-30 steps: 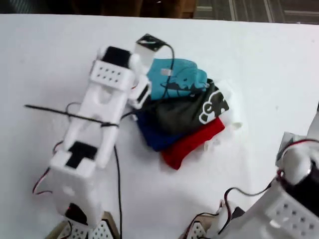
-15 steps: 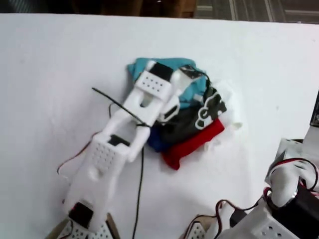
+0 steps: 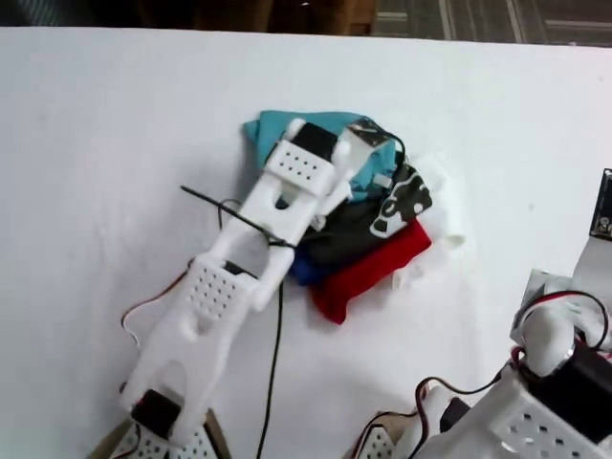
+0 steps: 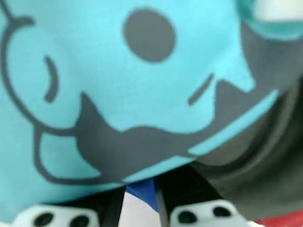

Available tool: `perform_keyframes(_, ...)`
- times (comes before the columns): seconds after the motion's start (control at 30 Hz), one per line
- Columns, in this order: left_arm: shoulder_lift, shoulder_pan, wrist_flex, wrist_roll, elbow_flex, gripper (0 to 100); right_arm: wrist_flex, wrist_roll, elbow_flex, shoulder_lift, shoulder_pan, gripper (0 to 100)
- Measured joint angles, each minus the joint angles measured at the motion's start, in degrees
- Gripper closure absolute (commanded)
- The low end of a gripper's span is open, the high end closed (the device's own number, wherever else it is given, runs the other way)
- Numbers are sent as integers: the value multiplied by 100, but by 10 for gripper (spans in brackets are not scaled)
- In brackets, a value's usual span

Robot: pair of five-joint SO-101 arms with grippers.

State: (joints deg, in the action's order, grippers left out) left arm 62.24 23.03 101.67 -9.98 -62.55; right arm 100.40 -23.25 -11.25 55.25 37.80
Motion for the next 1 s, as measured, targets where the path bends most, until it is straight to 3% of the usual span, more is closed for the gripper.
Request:
perform_keyframes(0.2, -26, -325, 9, 44, -105, 976, 0, 0, -70, 9, -9, 772)
perform_keyframes(0.33, -396, -1143, 9, 35, 88, 976, 0, 0, -70, 9, -9, 772)
perform_keyframes(0.57, -1943, -3473, 9, -782, 756, 976, 0, 0, -70, 9, -9, 772)
perform_keyframes(0.8, -3780, -6470, -123, -2127, 782, 976, 0, 0, -105, 9, -9, 772)
perform_keyframes(1.0, -3807, -8633, -914, -2418, 826, 973, 0, 0, -123, 9, -18, 772)
